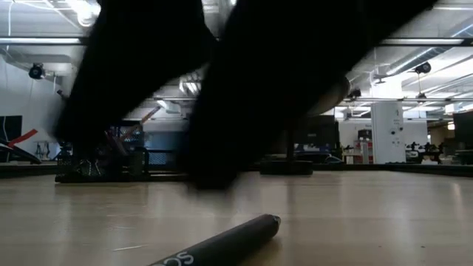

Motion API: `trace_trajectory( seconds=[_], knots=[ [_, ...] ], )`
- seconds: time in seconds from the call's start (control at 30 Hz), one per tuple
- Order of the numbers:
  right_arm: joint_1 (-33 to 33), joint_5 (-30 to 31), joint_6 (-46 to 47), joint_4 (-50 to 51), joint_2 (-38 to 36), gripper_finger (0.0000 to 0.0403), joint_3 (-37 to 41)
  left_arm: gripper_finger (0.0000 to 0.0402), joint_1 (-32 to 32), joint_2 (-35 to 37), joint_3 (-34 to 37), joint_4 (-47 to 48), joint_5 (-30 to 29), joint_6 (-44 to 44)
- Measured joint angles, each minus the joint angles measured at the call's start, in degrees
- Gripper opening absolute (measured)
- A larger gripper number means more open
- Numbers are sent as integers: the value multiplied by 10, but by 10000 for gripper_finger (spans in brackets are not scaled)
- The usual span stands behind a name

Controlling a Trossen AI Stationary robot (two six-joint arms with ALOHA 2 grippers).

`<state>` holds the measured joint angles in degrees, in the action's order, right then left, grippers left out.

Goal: Pick and place office supplies into organizer
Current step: Put the black pen into the black desk organizer

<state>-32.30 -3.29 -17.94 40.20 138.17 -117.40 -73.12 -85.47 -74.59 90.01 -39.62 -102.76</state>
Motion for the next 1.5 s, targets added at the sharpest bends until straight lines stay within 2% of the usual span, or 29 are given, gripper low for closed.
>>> trace_trajectory(
  seconds=[0.37,0.53,0.83,0.93,1.07,1.17,1.3,1.4,1.5],
  knots=[
    [0,1,-2,-4,39,207,2,148,0,0,0,-1,1,-1],
    [-1,1,-9,0,48,153,2,148,0,0,0,-2,2,-1],
    [-2,5,-18,12,61,25,2,148,0,0,0,-5,3,-1],
    [4,8,-4,10,61,19,3,148,0,0,0,-6,3,-1],
    [31,12,88,-14,63,17,-5,148,0,0,0,-6,4,-1],
    [68,44,189,-73,58,15,-6,148,0,0,0,-6,10,-1],
    [121,159,303,-164,53,14,-8,148,0,0,0,-6,35,-2],
    [161,223,331,-248,24,14,-9,148,0,0,0,-9,39,-4],
    [204,234,317,-334,-5,13,-14,148,0,0,-4,-9,39,-4]
  ],
)
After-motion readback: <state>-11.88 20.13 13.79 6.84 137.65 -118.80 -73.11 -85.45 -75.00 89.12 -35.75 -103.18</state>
